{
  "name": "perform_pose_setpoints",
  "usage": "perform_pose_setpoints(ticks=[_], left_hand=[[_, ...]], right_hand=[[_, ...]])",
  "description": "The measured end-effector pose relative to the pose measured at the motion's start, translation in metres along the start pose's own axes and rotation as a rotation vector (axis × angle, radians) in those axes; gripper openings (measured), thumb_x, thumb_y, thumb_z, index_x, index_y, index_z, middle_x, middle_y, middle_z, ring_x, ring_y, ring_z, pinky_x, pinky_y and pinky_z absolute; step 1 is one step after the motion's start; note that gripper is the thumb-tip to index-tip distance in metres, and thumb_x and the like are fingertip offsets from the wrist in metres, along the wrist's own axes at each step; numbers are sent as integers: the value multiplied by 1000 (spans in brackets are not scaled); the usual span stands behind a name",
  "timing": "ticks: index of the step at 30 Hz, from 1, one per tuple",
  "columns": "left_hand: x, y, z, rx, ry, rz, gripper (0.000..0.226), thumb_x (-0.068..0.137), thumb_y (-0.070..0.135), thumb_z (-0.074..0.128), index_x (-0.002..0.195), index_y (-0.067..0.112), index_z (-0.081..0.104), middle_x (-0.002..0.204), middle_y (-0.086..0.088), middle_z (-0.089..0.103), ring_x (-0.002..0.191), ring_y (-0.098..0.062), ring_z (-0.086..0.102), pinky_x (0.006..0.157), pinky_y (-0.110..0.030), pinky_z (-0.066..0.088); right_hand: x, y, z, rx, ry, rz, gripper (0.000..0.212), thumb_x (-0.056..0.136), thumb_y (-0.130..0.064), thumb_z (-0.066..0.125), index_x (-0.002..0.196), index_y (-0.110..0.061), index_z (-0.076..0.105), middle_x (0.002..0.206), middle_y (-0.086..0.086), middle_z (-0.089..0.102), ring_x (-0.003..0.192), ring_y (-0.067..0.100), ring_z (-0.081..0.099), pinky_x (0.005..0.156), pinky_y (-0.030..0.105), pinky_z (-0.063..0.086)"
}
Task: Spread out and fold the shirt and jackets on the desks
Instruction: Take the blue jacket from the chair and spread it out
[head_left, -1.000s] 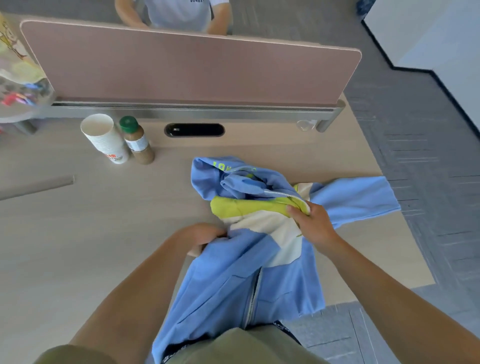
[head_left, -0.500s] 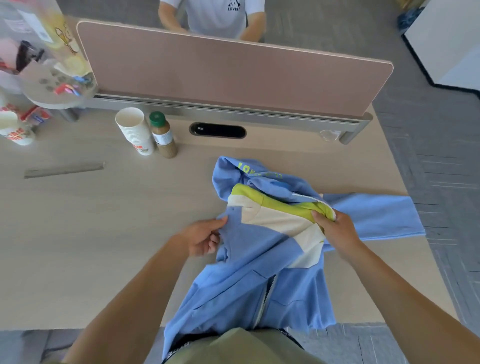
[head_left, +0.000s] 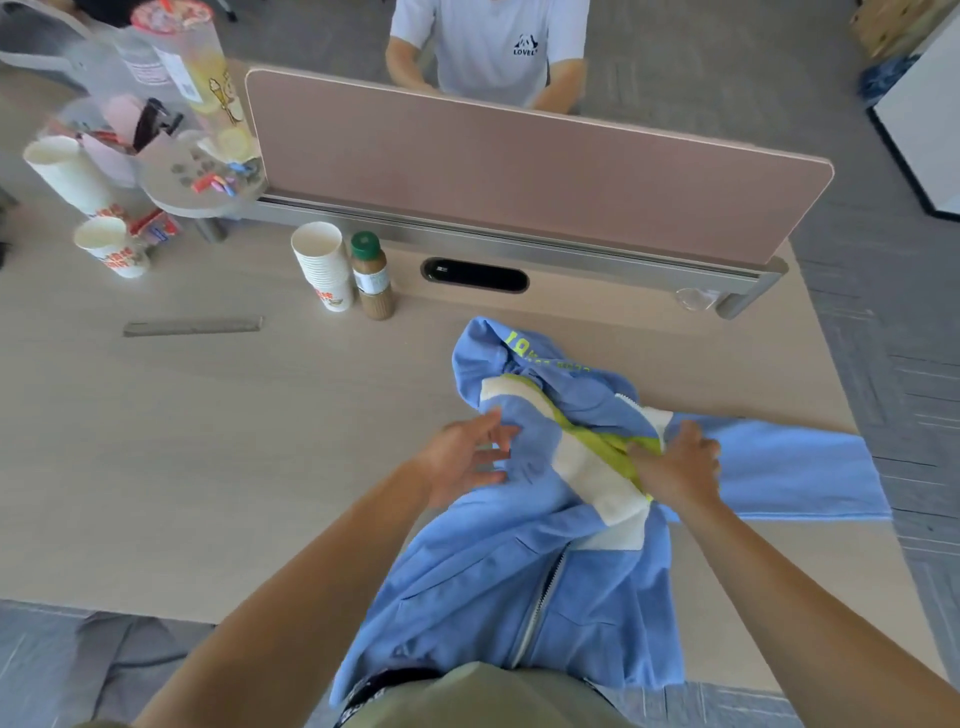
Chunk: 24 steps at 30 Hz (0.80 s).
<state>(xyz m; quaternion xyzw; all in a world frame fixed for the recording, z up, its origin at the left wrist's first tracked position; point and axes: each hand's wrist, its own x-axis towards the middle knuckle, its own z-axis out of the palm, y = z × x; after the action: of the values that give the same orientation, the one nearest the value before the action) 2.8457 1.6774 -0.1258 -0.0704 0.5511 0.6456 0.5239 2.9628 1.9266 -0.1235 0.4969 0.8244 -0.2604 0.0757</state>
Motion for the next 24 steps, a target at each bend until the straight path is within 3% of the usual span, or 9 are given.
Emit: perform_pose_setpoints(ticks=[2,5,9,11,13,15,18,21,24], left_hand=[[5,-18,14,105,-40,6,24,98,40,57,109,22,69,111,6,71,101,-11,61,86,-27,49],[9,-32,25,215,-53,40,5,91,22,66,88,25,65,105,4,69,98,-7,61,88,-26,45],[17,-44,7,406,8,171,23,91,-6,57,87,17,62,85,0,62,78,-10,56,75,-22,45],[20,-50,-4,617,120,207,26,87,-7,58,92,18,61,88,4,61,74,-9,55,66,-17,44],[23,-52,-12,748,224,160,26,86,-1,59,105,17,59,90,6,58,70,-13,57,58,-18,45],[30,-52,-16,875,258,187,37,87,8,64,123,15,56,105,1,61,88,-22,64,72,-24,49],[38,-46,-10,989,160,271,51,90,26,70,138,22,52,126,9,58,111,-13,58,97,-27,43],[47,-44,2,979,2,356,27,84,49,66,110,53,60,100,27,61,91,5,56,90,-28,45],[52,-41,6,907,6,459,25,90,31,67,113,41,66,99,22,69,95,4,64,91,-27,50]], right_hand=[[-10,-12,2,39,146,-298,74,83,-33,74,142,-12,35,136,15,42,125,37,43,99,47,41],[-32,-42,14,202,-149,-637,68,86,-18,73,144,-19,38,124,0,49,105,17,55,87,23,43],[-40,-44,57,-131,-360,-838,58,86,-21,70,139,-22,46,136,1,50,121,21,53,100,38,46],[-39,-36,69,-328,-287,-813,49,88,-25,64,135,-28,49,136,-2,49,117,24,55,94,43,49],[-39,-36,69,-222,-227,-755,27,93,-21,59,120,-24,59,121,-3,60,106,24,61,85,38,50],[-36,-42,59,3,-222,-669,4,96,-19,60,99,-20,62,95,-8,67,88,15,63,75,28,44],[-36,-51,25,302,-305,-584,21,96,-13,63,83,-29,58,70,-18,58,64,-4,51,66,18,39],[-36,-45,-6,601,-403,-458,20,96,-7,62,84,-22,65,70,-5,54,67,8,49,64,23,42],[-24,-30,-25,851,-376,-313,5,89,-17,67,87,-12,66,81,8,51,76,19,49,68,32,44]])
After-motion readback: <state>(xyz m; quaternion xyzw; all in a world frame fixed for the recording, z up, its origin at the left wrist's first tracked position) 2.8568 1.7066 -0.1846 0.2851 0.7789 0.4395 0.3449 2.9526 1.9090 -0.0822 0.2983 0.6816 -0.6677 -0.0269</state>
